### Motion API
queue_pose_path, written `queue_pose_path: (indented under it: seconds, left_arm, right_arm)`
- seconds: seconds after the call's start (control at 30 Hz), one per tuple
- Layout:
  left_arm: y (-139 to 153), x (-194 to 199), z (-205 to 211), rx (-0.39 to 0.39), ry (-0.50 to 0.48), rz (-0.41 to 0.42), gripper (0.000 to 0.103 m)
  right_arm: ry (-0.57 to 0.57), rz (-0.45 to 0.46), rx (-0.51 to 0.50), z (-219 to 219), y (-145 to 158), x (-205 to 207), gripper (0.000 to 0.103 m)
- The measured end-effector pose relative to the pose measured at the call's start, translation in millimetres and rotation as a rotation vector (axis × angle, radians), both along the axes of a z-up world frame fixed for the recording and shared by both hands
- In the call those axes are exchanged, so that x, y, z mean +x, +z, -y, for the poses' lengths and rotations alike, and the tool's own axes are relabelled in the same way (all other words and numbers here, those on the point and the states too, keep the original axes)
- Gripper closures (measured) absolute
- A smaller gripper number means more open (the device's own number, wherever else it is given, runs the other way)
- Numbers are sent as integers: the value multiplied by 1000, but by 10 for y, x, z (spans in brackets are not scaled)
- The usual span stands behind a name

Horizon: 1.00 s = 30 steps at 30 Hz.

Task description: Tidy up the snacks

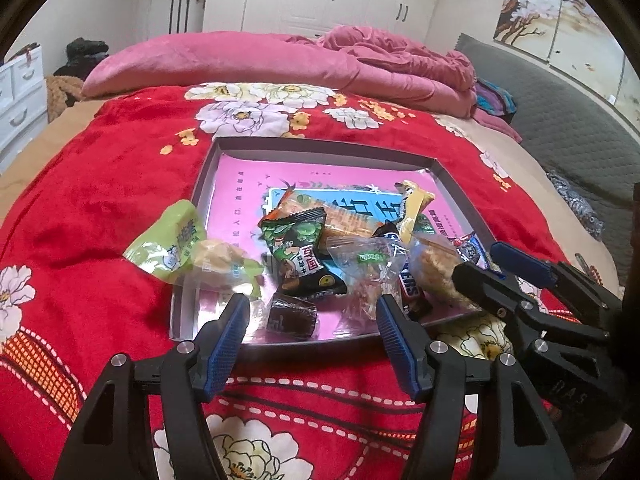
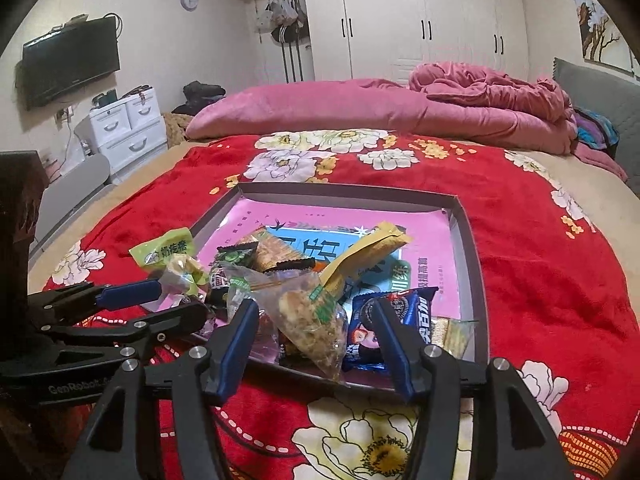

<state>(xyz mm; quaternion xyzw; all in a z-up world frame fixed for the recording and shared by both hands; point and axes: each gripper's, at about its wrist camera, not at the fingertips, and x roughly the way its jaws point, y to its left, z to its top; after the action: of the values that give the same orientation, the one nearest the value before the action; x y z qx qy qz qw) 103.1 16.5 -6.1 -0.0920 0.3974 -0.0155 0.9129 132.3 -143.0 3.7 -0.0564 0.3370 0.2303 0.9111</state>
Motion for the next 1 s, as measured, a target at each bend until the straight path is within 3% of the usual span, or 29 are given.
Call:
queue_pose_path:
  seconds: [0.13,0.2,0.4,0.6,1.0]
  left_arm:
    - [17,-25,-25,-11,11,6,35]
    - [28,-42,-31,-15,13,10,26]
    - [72,-102,-19,-13,17,24,26]
    - [95,-181,42,11,10,27,25]
    - [97,-342,9,-15,21,-4,25]
  right_arm:
    - [-17,18,4,41,48,-37,40]
    - [-21,28,6,54,73,-54,38]
    - [-35,68,0,85,158,-166,36]
    - [-63,141,26,158,318,-356,18]
    - [-118,87,44,256,284,-444,7]
